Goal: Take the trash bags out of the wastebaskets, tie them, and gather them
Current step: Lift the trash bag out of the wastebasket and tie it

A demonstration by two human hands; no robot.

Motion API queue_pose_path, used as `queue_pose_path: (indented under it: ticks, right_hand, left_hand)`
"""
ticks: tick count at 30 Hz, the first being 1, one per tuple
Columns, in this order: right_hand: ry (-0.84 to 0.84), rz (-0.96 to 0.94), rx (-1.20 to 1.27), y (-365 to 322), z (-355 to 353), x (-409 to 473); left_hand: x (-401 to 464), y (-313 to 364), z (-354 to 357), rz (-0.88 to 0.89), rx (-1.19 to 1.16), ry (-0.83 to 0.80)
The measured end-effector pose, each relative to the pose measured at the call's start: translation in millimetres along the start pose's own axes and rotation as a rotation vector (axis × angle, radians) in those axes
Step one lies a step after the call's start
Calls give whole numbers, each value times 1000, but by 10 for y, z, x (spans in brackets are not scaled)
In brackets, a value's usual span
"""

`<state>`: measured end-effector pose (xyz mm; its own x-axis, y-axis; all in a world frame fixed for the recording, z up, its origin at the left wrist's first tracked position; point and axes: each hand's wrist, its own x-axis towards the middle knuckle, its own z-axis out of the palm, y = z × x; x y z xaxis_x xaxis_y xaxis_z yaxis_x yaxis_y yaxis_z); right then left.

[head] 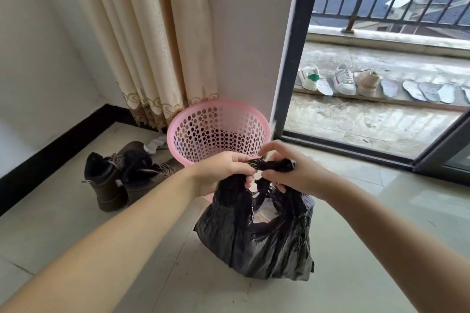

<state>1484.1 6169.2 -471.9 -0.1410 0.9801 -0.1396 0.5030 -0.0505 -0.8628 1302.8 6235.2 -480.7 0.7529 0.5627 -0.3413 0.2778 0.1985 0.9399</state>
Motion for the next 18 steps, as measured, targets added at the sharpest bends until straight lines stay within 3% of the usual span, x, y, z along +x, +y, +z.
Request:
queue_pose_path:
  ticks: [2,4,8,10,15,18]
  right_hand:
    - [193,-136,-227,91,62,7]
    - [345,-278,-254,154,126,15]
    - [354,-419,-249,146,243,40]
    - [372,-466,-301,151,275,52]
    - [447,-448,-331,243,248,85]
    - [451,-324,-113,233,262,45]
  left_hand:
    - [-1,-8,-5,-59,-107,-73]
    - [10,-18,-21,-132,-265,-38]
    - [42,-98,-13,-146,-539,51]
    - [43,-110,-9,-99,-543,80]
    - [39,-124,-21,-54,-420,99]
    - [71,-146,-9,20,-484,149]
